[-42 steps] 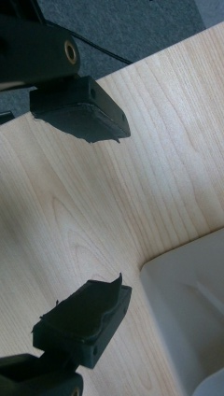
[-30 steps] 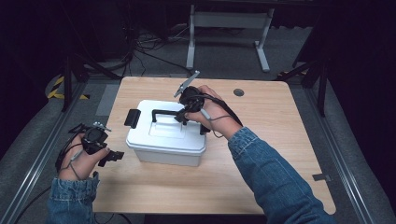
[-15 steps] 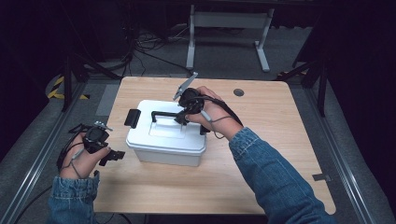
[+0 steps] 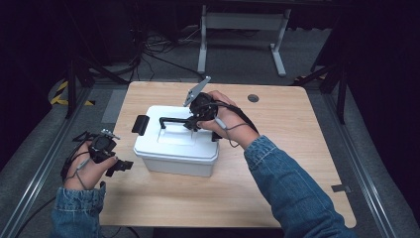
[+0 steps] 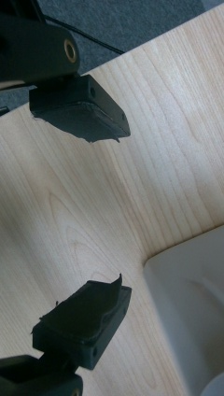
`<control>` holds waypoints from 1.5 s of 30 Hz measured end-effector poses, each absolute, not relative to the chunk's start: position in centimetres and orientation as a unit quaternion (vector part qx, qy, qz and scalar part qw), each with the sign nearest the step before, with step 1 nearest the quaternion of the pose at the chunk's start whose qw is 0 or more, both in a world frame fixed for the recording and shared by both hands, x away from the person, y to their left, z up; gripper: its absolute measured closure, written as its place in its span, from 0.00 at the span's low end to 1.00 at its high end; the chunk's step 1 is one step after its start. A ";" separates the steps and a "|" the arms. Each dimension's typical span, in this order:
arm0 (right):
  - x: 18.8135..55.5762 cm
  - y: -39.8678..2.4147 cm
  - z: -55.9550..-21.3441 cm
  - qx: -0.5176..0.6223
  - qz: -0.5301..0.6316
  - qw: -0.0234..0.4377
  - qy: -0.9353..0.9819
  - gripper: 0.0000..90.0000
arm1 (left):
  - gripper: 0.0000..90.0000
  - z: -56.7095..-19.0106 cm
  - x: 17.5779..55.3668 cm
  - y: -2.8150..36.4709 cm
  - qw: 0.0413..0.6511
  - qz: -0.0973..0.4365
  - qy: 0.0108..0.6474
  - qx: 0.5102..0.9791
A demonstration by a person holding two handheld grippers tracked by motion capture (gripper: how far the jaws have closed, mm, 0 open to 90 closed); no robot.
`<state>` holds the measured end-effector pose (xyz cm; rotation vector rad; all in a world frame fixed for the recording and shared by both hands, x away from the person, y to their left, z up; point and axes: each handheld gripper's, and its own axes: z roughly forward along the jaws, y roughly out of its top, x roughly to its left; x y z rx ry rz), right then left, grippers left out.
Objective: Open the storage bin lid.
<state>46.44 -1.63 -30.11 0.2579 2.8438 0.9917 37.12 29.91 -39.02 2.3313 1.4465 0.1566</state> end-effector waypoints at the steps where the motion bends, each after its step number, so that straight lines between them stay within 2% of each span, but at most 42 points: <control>1: 46.4 -1.6 -30.0 0.083 0.329 0.060 0.939 0.93 | 0.23 -39.0 37.1 29.9 0.196 0.055 0.519 0.830; 15: 45.9 -2.6 -26.2 0.072 0.370 0.077 0.923 0.93 | 0.23 -39.3 37.3 30.1 0.196 0.055 0.516 0.832; 32: 45.3 -4.7 -23.6 0.078 0.395 0.101 0.910 0.94 | 0.23 -39.6 37.3 30.1 0.194 0.050 0.519 0.831; 45: 45.3 -9.4 -22.5 0.112 0.399 0.126 0.901 0.94 | 0.23 -39.6 37.4 30.1 0.193 0.053 0.519 0.831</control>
